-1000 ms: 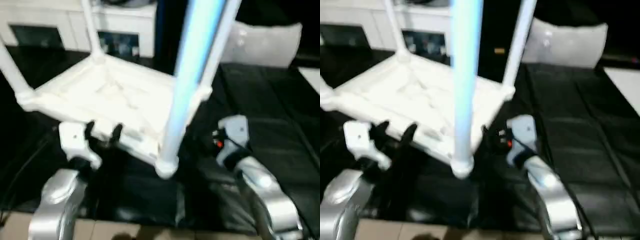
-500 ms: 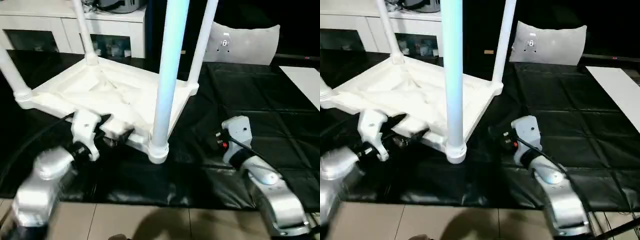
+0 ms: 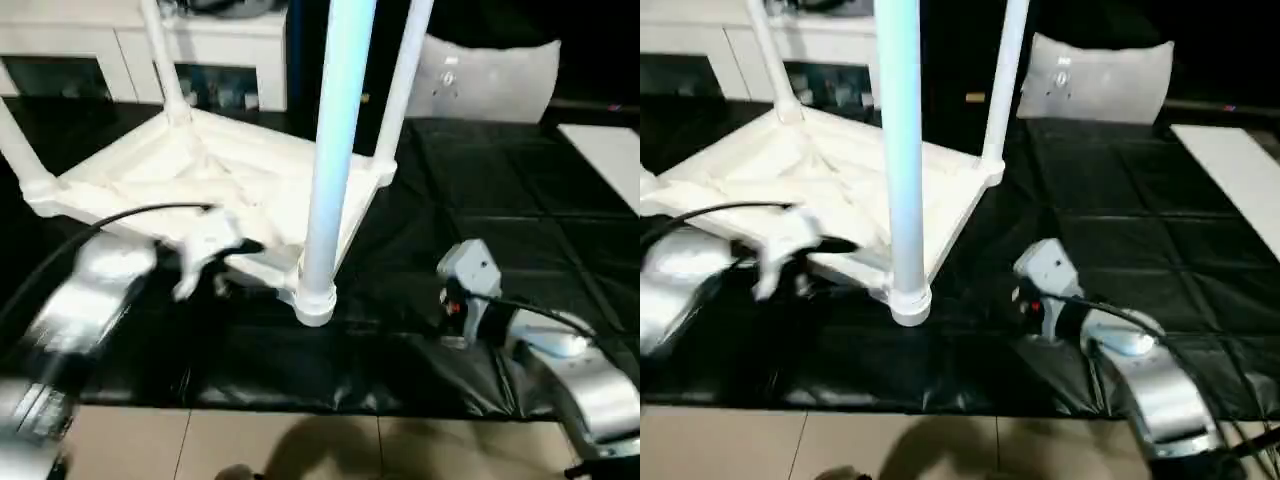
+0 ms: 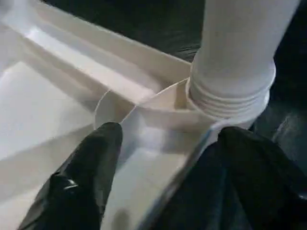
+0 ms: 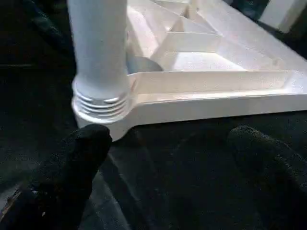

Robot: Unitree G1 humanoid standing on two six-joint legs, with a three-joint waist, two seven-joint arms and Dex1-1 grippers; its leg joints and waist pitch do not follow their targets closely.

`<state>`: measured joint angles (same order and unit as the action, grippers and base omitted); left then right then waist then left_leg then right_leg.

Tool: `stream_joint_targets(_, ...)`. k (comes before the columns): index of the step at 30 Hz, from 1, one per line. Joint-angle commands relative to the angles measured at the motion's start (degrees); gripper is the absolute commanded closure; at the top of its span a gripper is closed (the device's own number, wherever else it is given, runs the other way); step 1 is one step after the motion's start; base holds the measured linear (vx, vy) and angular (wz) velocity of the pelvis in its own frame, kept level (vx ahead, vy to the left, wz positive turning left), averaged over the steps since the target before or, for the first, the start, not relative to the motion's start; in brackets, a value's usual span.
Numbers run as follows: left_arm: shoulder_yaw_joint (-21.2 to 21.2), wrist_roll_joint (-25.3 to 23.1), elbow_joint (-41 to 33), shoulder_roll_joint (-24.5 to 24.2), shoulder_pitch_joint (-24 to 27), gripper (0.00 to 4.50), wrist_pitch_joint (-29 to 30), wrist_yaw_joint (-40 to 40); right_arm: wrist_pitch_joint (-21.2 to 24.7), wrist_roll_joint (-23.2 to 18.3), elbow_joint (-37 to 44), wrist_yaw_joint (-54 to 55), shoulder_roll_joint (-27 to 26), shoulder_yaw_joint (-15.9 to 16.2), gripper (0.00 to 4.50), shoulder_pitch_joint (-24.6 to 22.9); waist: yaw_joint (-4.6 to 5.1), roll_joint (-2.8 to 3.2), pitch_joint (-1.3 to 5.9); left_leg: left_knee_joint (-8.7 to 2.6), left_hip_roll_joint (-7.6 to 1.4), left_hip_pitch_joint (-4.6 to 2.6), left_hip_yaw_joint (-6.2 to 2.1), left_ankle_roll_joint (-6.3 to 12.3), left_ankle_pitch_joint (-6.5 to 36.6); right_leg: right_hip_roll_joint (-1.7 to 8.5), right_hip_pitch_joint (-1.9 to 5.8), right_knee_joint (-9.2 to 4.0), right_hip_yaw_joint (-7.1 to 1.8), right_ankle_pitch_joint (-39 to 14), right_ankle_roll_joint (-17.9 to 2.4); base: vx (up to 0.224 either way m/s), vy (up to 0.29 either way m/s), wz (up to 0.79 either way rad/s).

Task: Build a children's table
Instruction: Rotate table base

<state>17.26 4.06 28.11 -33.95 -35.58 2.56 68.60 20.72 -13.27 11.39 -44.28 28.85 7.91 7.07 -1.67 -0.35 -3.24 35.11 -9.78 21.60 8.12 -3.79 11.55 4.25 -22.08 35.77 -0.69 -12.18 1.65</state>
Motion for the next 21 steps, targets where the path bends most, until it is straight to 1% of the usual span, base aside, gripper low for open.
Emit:
stream_joint_targets(1, 1.54, -1.25, 3.24, 0.89, -2.17, 1.26, -2.13, 3.27, 1.21, -1.72, 2.77, -1.98, 1.21, 0.62, 0.00, 0.22, -0.11, 0.46, 3.30, -4.69, -1.68, -0.79, 0.24, 1.48, 7.99, 2.20, 2.27, -3.38, -0.66, 2.93, -14.59, 0.000, 0.000, 0.00)
stream_joint_targets(2, 1.54, -1.25, 3.24, 0.89, -2.17, 1.26, -2.13, 3.27, 1.21, -1.72, 2.77, -1.98, 1.21, 0.62, 0.00, 0.22, -0.15, 0.63, 3.23, -4.70, -1.80, -0.86, 0.33, 1.82, 7.85, 2.22, 2.26, -3.42, -0.71, 3.34, -15.01, 0.000, 0.000, 0.00)
stream_joint_targets(3, 2.49, -2.46, 5.50, 1.33, -3.57, 1.34, -3.55, 3.85, 1.29, -1.87, 3.28, -2.66, 1.52, 0.90, 0.00, -0.04, -0.15, 0.64, 3.24, -4.69, -1.85, -0.78, 0.31, 1.89, 7.71, 2.34, 2.34, -3.33, -0.74, 3.63, -15.23, 0.000, 0.000, 0.00)
stream_joint_targets(4, 3.21, -3.31, 8.17, 1.82, -5.03, 1.42, -5.20, 4.34, 1.53, -2.26, 3.58, -3.13, 1.71, 1.01, 0.00, -0.24, -0.19, 0.65, 3.06, -4.71, -1.77, -0.95, 0.48, 2.31, 8.39, 2.17, 2.08, -3.75, -0.76, 2.49, -15.23, 0.000, 0.000, 0.00)
stream_joint_targets(5, 3.77, -3.80, 11.15, 2.50, -6.69, 1.49, -6.68, 5.18, 2.21, -2.91, 4.05, -3.74, 2.03, 1.22, 0.00, -0.46, -0.33, 0.94, 2.98, -4.81, -1.86, -1.04, 0.47, 2.11, 9.00, 2.34, 2.17, -3.75, -0.84, 1.50, -15.51, 0.000, 0.000, 0.00)
stream_joint_targets(6, 3.99, -3.97, 12.21, 2.79, -7.34, 1.49, -7.08, 5.60, 2.30, -3.09, 4.39, -4.08, 2.20, 1.38, 0.00, -0.63, -0.28, 0.78, 2.93, -4.85, -1.88, -1.04, 0.57, 2.05, 9.40, 2.26, 2.15, -3.90, -0.84, 0.92, -15.56, 0.000, 0.000, 0.00)
stream_joint_targets(7, 4.10, -4.28, 13.59, 3.14, -8.06, 1.58, -7.76, 6.09, 2.38, -3.10, 4.71, -4.41, 2.27, 1.43, 0.00, -0.81, -0.33, 0.82, 2.92, -4.93, -1.99, -1.01, 0.49, 1.74, 9.55, 2.33, 2.26, -3.85, -0.84, 0.78, -15.72, 0.000, 0.000, 0.00)
stream_joint_targets(8, 4.32, -4.60, 14.79, 3.37, -8.72, 1.71, -8.38, 6.76, 2.59, -3.20, 5.05, -4.68, 2.33, 1.45, 0.00, -0.99, -0.33, 0.73, 2.95, -4.91, -2.07, -1.03, 0.50, 1.65, 9.59, 2.36, 2.27, -3.75, -0.83, 0.93, -15.86, 0.000, 0.000, 0.00)
stream_joint_targets(9, 4.68, -5.16, 15.80, 3.47, -9.33, 1.71, -8.89, 6.97, 2.86, -3.36, 5.39, -4.88, 2.43, 1.49, 0.00, -1.16, -0.33, 0.94, 2.88, -4.97, -2.09, -1.04, 0.51, 1.58, 9.71, 2.38, 2.25, -3.82, -0.84, 0.93, -16.03, 0.000, 0.000, 0.00)
stream_joint_targets(10, 4.96, -5.81, 17.29, 3.68, -10.08, 1.79, -9.80, 6.98, 2.95, -3.43, 5.54, -4.98, 2.54, 1.48, 0.00, -1.25, -0.32, 0.88, 2.86, -4.97, -2.05, -0.96, 0.49, 1.63, 9.59, 2.35, 2.33, -3.77, -0.83, 0.99, -16.10, 0.000, 0.000, 0.00)
stream_joint_targets(12, 5.34, -6.78, 19.78, 4.09, -11.25, 1.92, -11.26, 6.92, 3.07, -3.56, 5.74, -5.02, 2.73, 1.46, 0.00, -1.46, -0.32, 1.03, 2.85, -5.00, -2.10, -1.03, 0.49, 1.54, 9.54, 2.42, 2.28, -3.83, -0.82, 1.05, -16.38, 0.000, 0.000, 0.00)
stream_joint_targets(14, 5.50, -7.02, 20.68, 4.25, -11.65, 2.11, -11.78, 7.19, 3.24, -3.73, 5.91, -5.15, 2.83, 1.52, 0.00, -1.59, -0.35, 0.97, 2.87, -5.04, -2.19, -1.05, 0.51, 1.56, 9.20, 2.50, 2.36, -3.76, -0.83, 1.79, -16.82, 0.000, 0.000, 0.00)
stream_joint_targets(15, 5.86, -7.41, 21.94, 4.42, -12.16, 2.17, -12.56, 7.85, 3.59, -4.19, 6.17, -5.55, 2.90, 1.69, 0.00, -1.72, -0.35, 1.08, 2.86, -5.06, -2.22, -1.08, 0.51, 1.63, 9.16, 2.48, 2.33, -3.78, -0.83, 2.00, -16.89, 0.000, 0.000, 0.00)
stream_joint_targets(18, 6.15, -8.16, 24.50, 4.84, -13.09, 2.26, -14.24, 8.58, 4.04, -4.69, 6.60, -6.30, 3.15, 2.13, 0.00, -1.89, -0.33, 0.99, 2.84, -5.08, -2.23, -1.06, 0.55, 1.96, 9.12, 2.48, 2.43, -3.83, -0.85, 2.78, -17.08, 0.000, 0.000, 0.00)
stream_joint_targets(20, 6.24, -8.76, 26.09, 5.09, -13.65, 2.52, -15.29, 8.80, 4.16, -4.58, 6.69, -6.57, 3.27, 2.45, 0.00, -1.99, -0.38, 1.09, 2.81, -5.12, -2.35, -1.11, 0.51, 2.06, 9.19, 2.59, 2.40, -3.83, -0.82, 3.00, -17.31, 0.000, 0.000, 0.00)
stream_joint_targets(21, 6.40, -9.34, 27.48, 5.19, -14.15, 2.59, -16.20, 9.43, 4.38, -4.63, 6.77, -7.29, 3.55, 2.92, 0.00, -2.03, -0.37, 0.97, 2.81, -5.12, -2.35, -1.11, 0.53, 2.08, 9.21, 2.62, 2.42, -3.85, -0.84, 3.02, -17.38, 0.000, 0.000, 0.00)
